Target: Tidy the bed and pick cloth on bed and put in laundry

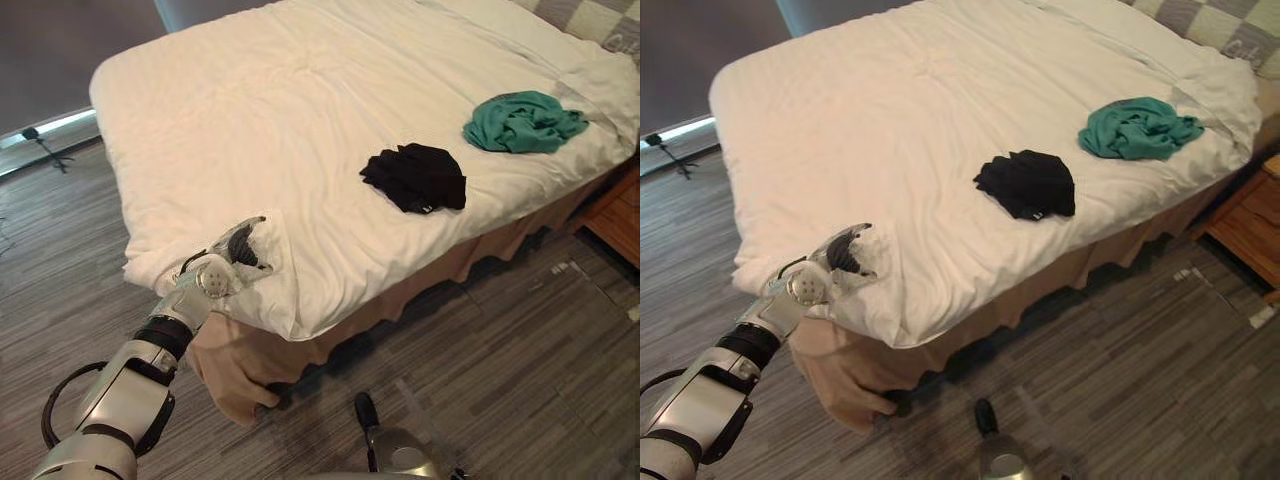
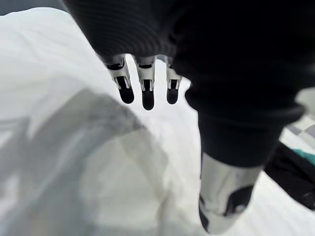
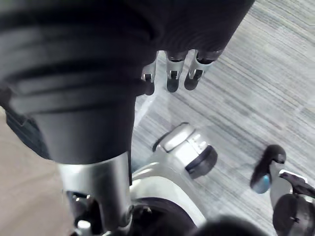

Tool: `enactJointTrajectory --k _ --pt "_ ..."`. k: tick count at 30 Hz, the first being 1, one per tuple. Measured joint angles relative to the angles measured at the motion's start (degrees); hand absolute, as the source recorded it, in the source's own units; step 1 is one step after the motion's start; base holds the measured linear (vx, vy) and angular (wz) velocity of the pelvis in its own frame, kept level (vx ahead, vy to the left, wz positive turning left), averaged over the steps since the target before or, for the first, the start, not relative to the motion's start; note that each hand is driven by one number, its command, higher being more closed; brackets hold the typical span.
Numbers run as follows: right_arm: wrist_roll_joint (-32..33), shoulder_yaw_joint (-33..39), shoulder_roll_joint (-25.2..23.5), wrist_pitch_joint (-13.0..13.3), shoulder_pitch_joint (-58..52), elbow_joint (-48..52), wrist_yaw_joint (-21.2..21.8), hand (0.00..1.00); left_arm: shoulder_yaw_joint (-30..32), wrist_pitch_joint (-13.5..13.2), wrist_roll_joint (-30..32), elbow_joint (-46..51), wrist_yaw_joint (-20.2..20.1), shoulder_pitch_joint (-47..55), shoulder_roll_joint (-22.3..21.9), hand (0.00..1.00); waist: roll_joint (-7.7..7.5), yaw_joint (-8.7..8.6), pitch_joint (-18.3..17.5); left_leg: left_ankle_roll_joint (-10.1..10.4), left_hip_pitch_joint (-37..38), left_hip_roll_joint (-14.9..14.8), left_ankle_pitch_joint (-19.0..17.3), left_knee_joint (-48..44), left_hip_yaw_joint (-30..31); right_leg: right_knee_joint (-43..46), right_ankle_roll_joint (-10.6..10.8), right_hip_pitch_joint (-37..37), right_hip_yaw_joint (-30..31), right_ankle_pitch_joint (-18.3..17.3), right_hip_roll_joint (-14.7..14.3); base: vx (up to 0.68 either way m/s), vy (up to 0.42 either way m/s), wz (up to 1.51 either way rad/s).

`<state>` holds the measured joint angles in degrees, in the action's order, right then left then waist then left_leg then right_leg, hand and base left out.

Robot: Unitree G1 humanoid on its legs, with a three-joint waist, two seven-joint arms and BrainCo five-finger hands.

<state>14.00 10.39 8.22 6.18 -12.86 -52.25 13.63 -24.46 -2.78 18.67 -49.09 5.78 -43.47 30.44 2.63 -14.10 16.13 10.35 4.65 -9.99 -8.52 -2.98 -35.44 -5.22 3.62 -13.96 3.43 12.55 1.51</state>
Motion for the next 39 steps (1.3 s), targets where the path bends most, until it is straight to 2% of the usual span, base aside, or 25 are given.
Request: enactJointTrajectory --k 1,3,5,8,14,16,17,18,21,24,26,29,30,31,34,35,36,39 --pt "0.7 -0.7 0.8 0.1 1.3 0.2 0.0 0.0 1.1 1.1 0.5 -0.3 0.6 -2.3 0.3 1.0 -0.56 -0.23 1.7 0.0 -0.6 -0.1 -0.3 -1.1 0.1 0.0 0.1 -0.2 0.1 0.2 0.3 -0.15 -0.047 0.01" --pt "1.9 -1.7 2.4 0.2 2.0 0.3 -0.1 0.0 1.1 2.1 1.1 -1.5 0.6 -2.5 0.5 1.0 -0.18 -0.84 2.1 0.2 -0.6 -0.1 -0.4 -1.1 -0.1 0.0 0.2 -0.1 0.2 0.2 0.3 -0.09 -0.035 -0.03" --pt "1.9 -2.2 3.5 0.2 2.9 1.0 -0.1 0.0 1.1 3.4 2.1 -1.8 0.5 -2.5 0.3 1.0 0.66 -1.29 2.6 0.2 -0.7 -0.1 -0.5 -1.0 -0.1 0.0 0.6 0.0 0.1 -0.2 0.3 0.0 0.0 0.0" --pt "1.8 -2.2 3.6 1.1 3.1 1.0 -0.1 0.0 2.2 3.6 2.6 -2.2 0.5 -1.0 -1.2 1.0 1.85 -1.65 2.4 0.2 -0.4 -0.2 -0.4 -0.1 0.6 0.0 0.6 0.7 -1.3 -0.3 0.4 0.0 -0.018 0.15" --pt "1.7 -0.7 4.2 1.8 2.2 -3.4 -0.2 0.0 3.3 0.6 2.5 0.5 0.5 6.8 -7.9 1.0 4.18 -1.54 1.5 -0.1 1.5 -0.3 -0.1 0.8 8.2 0.0 1.2 6.8 -8.6 -2.6 2.2 0.02 0.03 0.61" --pt "1.8 0.3 4.1 2.1 1.9 -3.7 -0.6 0.0 3.4 -0.7 2.4 1.6 0.5 10.7 -9.6 1.0 4.97 -0.51 0.4 -0.3 1.5 -0.2 0.0 0.9 10.4 0.0 1.4 8.0 -10.6 -3.1 2.8 0.04 0.038 0.64" --pt "1.8 1.0 4.4 2.2 1.2 -4.0 -1.5 0.0 4.5 -1.9 1.6 1.9 0.8 14.6 -11.0 1.0 5.57 1.09 -1.3 -0.3 1.5 -0.2 0.0 1.0 11.6 0.0 1.7 8.7 -11.8 -3.7 3.0 0.08 0.032 0.56" --pt "1.8 1.1 4.6 2.3 1.1 -5.0 -2.0 0.0 5.8 -2.2 1.3 2.6 1.4 17.8 -11.7 0.0 5.63 1.86 -2.2 -0.3 1.6 -0.2 -0.1 1.0 12.6 0.0 1.6 9.4 -12.6 -4.1 3.1 0.08 0.016 0.47" --pt "1.8 1.1 4.8 2.2 0.7 -6.1 -2.8 0.0 9.7 -3.1 0.2 2.7 1.9 24.4 -12.1 0.0 5.42 3.54 -3.7 -0.3 2.1 -0.5 0.0 1.2 14.3 0.0 1.6 10.7 -14.2 -4.7 3.0 0.05 -0.003 0.31" --pt "2.4 1.6 4.7 2.0 0.6 -7.5 -3.6 0.0 16.2 -3.1 -1.4 0.7 1.5 33.9 -12.5 0.0 4.59 5.08 -4.3 -0.3 3.0 -0.5 0.0 1.3 15.7 -0.2 1.7 12.4 -15.7 -5.3 3.0 0.02 -0.003 0.23" --pt "5.4 5.1 4.4 1.7 0.8 -7.6 -3.9 0.0 22.5 -4.5 -2.1 0.8 1.1 38.6 -15.6 0.0 3.53 6.91 -5.4 -0.3 3.9 -0.5 0.0 1.8 15.9 -0.4 1.6 13.3 -16.1 -5.5 2.8 0.0 -0.004 0.08" --pt "9.1 10.8 4.4 1.7 3.2 -7.7 -5.6 0.0 32.3 -4.1 -1.9 -0.6 -1.1 39.5 -19.4 0.0 2.02 7.75 -7.0 -0.3 5.4 -0.8 0.0 1.8 16.2 -0.4 1.5 14.7 -16.3 -5.8 2.7 0.0 0.0 0.0" --pt "10.4 14.2 4.4 1.7 4.2 -7.7 -6.2 0.0 37.3 -3.7 -2.0 -1.4 -2.6 40.0 -21.1 0.0 1.72 7.83 -7.5 -0.3 5.7 -0.9 0.0 1.7 16.3 -0.4 1.5 15.2 -16.5 -6.0 2.6 0.0 0.0 0.0" --pt "10.9 14.8 4.4 1.7 4.3 -7.8 -6.4 0.0 38.1 -3.2 -1.9 -1.4 -2.8 40.1 -21.5 0.0 1.69 7.89 -7.6 -0.3 5.7 -0.9 0.0 1.8 16.4 -0.4 1.5 15.2 -16.5 -6.0 2.6 -0.03 -0.012 0.07" --pt "11.9 23.8 5.0 1.7 5.7 -7.8 -8.0 0.0 49.3 4.4 0.3 -7.4 -4.0 43.5 -22.0 0.0 2.05 8.16 -8.8 -0.3 5.6 -1.1 0.0 1.8 16.6 -0.5 1.6 15.2 -16.8 -6.5 2.5 -0.02 -0.015 0.04" --pt "12.0 27.2 6.0 1.7 5.6 -7.8 -8.6 1.0 51.9 6.4 0.4 -9.5 -4.0 46.8 -21.6 0.0 2.27 8.41 -9.2 -0.3 5.6 -1.1 0.0 1.9 16.6 -0.5 1.8 15.3 -17.1 -6.9 2.5 0.0 -0.012 0.11" --pt "12.0 30.3 7.1 1.7 5.5 -7.8 -9.2 1.0 52.8 7.5 0.6 -10.7 -4.0 50.0 -21.1 0.0 2.29 8.6 -9.6 -0.3 5.7 -1.1 0.0 2.0 16.6 -0.5 1.9 15.2 -17.2 -7.1 2.5 0.01 -0.008 0.13" --pt "13.1 33.7 10.6 1.8 5.7 -7.0 -10.4 1.0 52.4 7.6 1.3 -11.4 -5.2 55.1 -20.4 0.0 1.94 10.35 -9.7 -0.3 5.7 -1.2 0.0 2.2 16.7 -0.5 1.9 14.9 -16.6 -7.0 2.5 -0.01 -0.007 0.05"
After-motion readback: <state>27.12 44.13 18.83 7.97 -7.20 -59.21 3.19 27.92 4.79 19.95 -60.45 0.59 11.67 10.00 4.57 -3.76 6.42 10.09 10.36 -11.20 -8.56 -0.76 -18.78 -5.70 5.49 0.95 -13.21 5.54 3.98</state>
